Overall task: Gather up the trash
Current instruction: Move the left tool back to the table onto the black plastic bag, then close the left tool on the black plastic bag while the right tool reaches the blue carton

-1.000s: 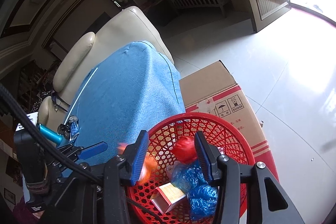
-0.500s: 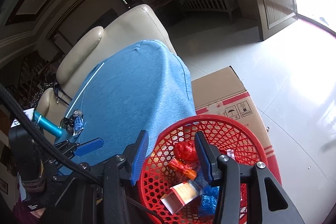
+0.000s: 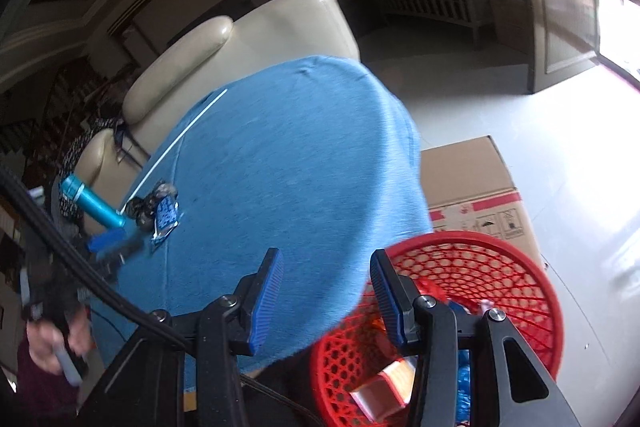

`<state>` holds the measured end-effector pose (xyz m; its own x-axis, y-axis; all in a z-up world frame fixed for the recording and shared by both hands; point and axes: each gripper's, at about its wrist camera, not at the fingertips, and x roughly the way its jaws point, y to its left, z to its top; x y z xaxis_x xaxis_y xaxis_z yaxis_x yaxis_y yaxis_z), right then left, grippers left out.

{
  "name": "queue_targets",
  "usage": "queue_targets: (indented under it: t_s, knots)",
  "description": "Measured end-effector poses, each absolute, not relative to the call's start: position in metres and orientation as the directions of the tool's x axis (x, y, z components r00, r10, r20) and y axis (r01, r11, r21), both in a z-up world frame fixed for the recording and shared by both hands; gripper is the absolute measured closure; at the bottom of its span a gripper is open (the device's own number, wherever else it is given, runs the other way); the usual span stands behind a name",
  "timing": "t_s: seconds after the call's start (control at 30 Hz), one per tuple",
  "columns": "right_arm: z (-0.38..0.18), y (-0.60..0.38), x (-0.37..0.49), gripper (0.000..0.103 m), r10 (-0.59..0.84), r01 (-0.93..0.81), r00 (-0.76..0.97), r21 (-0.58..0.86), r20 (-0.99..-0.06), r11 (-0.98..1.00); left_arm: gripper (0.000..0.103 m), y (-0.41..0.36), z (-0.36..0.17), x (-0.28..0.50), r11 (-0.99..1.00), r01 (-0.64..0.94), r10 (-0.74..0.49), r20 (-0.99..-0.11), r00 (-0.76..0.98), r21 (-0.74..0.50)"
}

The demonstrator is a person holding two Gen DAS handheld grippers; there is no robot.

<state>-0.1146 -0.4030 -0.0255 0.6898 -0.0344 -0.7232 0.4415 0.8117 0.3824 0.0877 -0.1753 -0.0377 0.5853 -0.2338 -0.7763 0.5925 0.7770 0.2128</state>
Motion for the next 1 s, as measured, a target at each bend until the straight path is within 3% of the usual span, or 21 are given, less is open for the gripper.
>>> queue_targets:
  t_s: [0.13,0.47,0.6,0.63,0.67,0.8,0.83,0.87,1.0]
  knots:
    - [-0.029,-0.391,-0.100,0.054,-0.018,0.427,0.675,0.370,-0.738,0.825,0.034,-0.137,-0.035,0.138,0.825,0.522,-0.200,-0.754,0.626,0.215]
    - [-0.026,-0.354,-0.065,0.054,0.005,0.374,0.641,0.318,-0.767,0.871,0.033,-0.116,-0.067,0.223,0.749,0.659,-0.419,-0.821,0.388,-0.070]
    - [-0.023,-0.337,-0.048,0.054,0.017,0.340,0.632,0.297,-0.775,0.892,0.033,-0.118,-0.086,0.238,0.755,0.643,-0.441,-0.824,0.356,-0.126]
    - [-0.022,-0.332,-0.043,0.054,0.025,0.326,0.632,0.295,-0.775,0.898,0.041,-0.117,-0.090,0.241,0.759,0.635,-0.445,-0.826,0.347,-0.142]
    - [-0.021,-0.329,-0.039,0.054,0.033,0.315,0.632,0.296,-0.774,0.902,0.063,-0.115,-0.094,0.244,0.759,0.628,-0.459,-0.825,0.329,-0.171]
    - [-0.012,-0.309,-0.010,0.054,0.081,0.235,0.642,0.297,-0.762,0.926,0.074,-0.103,-0.095,0.240,0.746,0.627,-0.504,-0.804,0.315,-0.222]
    - [-0.011,-0.302,0.001,0.053,0.100,0.209,0.643,0.300,-0.760,0.931,0.082,-0.099,-0.093,0.236,0.745,0.626,-0.511,-0.800,0.315,-0.229]
    - [-0.010,-0.295,0.013,0.049,0.117,0.186,0.640,0.301,-0.759,0.935,0.099,-0.094,-0.091,0.234,0.748,0.617,-0.516,-0.799,0.308,-0.245]
    - [-0.011,-0.266,0.063,0.041,0.200,0.082,0.630,0.321,-0.750,0.944,0.099,-0.071,-0.080,0.218,0.774,0.585,-0.495,-0.807,0.323,-0.241]
